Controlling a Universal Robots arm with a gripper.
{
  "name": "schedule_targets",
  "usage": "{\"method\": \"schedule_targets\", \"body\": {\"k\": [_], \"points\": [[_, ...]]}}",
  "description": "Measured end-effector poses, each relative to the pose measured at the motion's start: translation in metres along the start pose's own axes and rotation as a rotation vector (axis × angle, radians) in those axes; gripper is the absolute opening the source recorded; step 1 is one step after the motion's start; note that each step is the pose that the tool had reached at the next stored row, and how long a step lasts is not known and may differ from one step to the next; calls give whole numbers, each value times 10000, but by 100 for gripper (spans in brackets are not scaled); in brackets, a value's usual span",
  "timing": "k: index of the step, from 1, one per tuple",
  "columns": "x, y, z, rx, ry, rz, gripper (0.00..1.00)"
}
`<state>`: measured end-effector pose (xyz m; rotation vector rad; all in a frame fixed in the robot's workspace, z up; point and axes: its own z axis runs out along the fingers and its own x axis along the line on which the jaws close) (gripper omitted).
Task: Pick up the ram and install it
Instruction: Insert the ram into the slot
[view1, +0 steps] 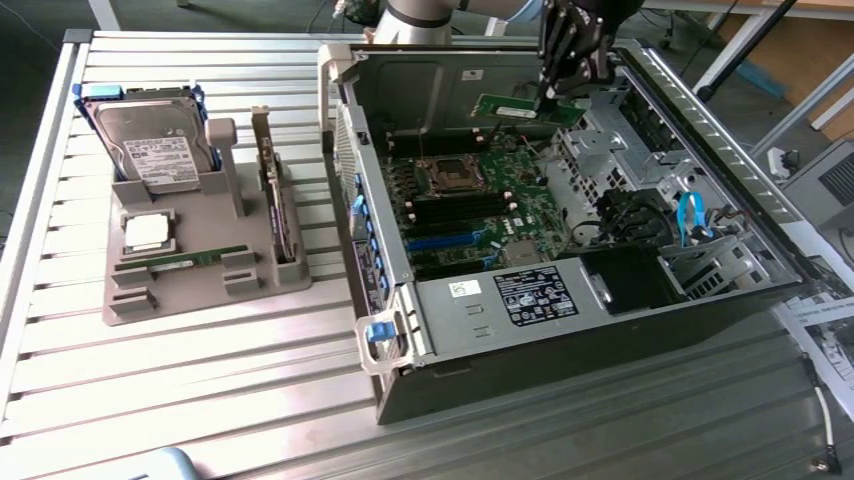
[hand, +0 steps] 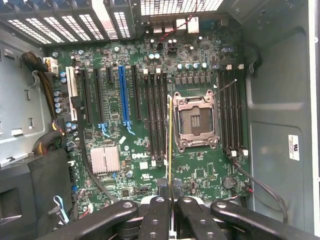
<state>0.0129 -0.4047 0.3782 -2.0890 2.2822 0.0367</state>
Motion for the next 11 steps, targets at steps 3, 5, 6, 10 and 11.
{"method": "schedule_targets", "body": {"k": [3,5,6,10,11], "points": [[1,1,8,0,0,0,13],[1,2,12,0,0,0,13],[1,2,15,0,0,0,13],[2,4,25,0,0,0,13],[2,4,27,0,0,0,13]]}}
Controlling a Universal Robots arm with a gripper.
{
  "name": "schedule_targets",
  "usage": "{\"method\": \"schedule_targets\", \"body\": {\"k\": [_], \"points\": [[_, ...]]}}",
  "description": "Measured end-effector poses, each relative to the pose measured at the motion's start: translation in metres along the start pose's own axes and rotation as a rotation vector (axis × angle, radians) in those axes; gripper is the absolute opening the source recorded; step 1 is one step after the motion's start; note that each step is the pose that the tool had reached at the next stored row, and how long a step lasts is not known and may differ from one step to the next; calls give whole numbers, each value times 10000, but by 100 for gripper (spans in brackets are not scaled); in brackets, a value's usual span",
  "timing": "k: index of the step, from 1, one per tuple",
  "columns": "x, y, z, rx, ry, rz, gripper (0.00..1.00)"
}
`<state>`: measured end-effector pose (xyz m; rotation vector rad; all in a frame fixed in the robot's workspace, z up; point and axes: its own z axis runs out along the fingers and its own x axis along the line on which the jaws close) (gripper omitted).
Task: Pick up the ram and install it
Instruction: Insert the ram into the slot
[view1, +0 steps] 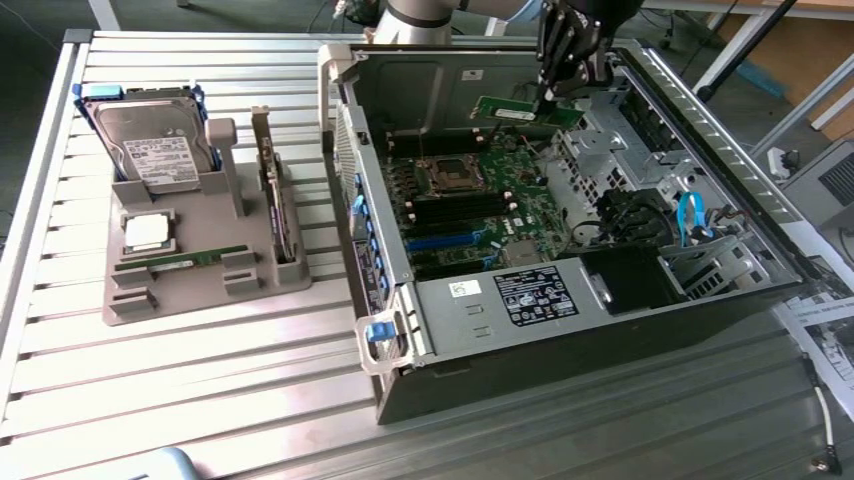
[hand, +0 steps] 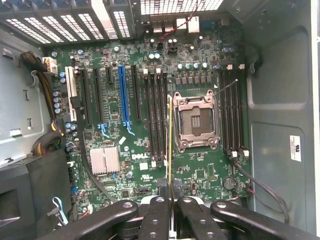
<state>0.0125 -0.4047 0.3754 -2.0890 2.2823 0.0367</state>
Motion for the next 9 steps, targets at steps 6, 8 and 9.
{"method": "schedule_targets", "body": {"k": [6,8,9], "points": [[1,3,17,0,0,0,13],[2,3,22,0,0,0,13],[2,4,24,0,0,0,13]]}}
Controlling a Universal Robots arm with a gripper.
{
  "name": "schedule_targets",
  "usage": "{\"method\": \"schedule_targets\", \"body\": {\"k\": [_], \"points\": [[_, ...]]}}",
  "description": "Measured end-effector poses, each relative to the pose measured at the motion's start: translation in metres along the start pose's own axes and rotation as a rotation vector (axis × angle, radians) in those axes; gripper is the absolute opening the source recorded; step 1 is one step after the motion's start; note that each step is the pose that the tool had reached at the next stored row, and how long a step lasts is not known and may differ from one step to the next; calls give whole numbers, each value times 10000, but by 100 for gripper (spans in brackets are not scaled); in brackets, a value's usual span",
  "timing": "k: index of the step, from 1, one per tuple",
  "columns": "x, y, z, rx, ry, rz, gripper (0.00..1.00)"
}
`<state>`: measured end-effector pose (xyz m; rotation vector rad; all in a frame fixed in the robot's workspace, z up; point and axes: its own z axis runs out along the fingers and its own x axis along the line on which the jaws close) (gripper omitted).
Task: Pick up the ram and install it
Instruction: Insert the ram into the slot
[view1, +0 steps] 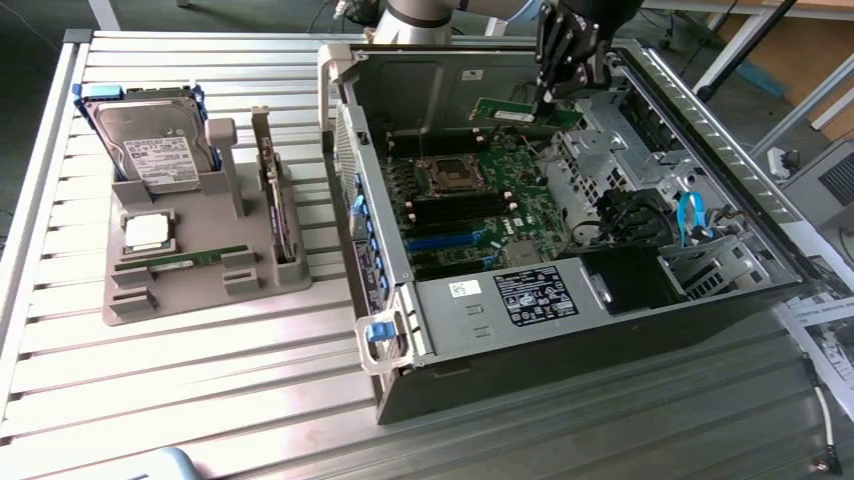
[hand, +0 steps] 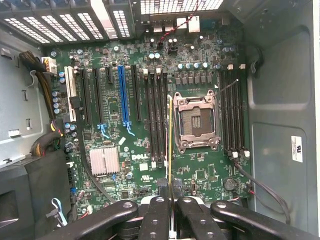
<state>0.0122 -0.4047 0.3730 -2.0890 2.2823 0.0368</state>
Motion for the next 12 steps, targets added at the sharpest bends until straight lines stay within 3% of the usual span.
{"method": "schedule_targets", "body": {"k": [12], "points": [[2,3,35,0,1,0,13]]}}
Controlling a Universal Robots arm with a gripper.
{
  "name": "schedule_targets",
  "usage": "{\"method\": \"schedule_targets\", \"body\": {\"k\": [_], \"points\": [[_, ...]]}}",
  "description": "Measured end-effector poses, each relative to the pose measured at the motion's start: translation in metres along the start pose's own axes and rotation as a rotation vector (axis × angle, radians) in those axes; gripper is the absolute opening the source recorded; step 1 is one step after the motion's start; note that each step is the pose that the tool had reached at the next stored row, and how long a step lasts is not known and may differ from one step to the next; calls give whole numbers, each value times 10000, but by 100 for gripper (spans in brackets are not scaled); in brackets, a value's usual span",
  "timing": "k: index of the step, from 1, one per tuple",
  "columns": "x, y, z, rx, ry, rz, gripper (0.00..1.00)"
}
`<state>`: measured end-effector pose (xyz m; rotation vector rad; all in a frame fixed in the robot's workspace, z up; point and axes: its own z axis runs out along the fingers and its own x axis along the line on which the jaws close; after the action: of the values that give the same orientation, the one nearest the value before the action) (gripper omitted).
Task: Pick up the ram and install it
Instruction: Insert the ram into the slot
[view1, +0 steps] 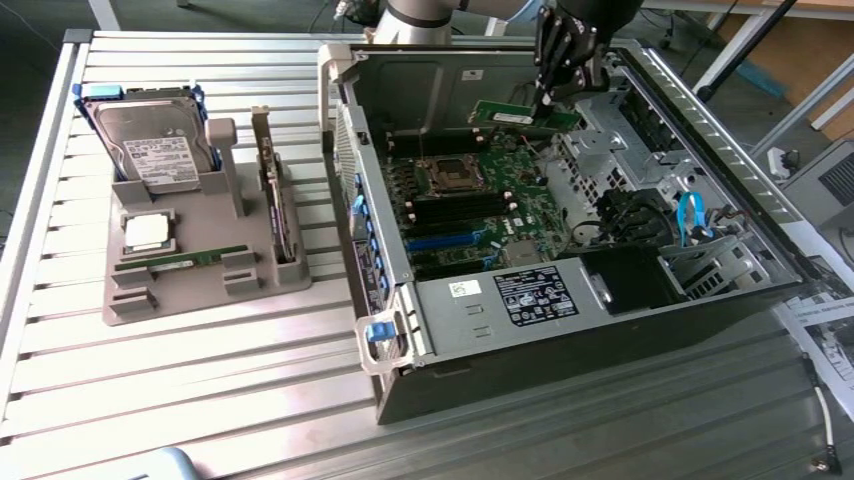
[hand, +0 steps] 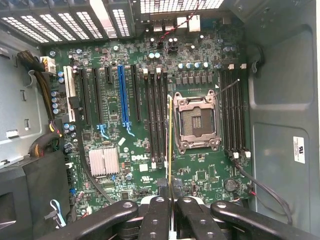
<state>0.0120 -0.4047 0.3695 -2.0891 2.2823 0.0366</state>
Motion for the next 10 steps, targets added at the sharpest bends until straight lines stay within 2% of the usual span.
{"method": "schedule_targets", "body": {"k": [10], "points": [[1,4,26,0,-1,1,13]]}}
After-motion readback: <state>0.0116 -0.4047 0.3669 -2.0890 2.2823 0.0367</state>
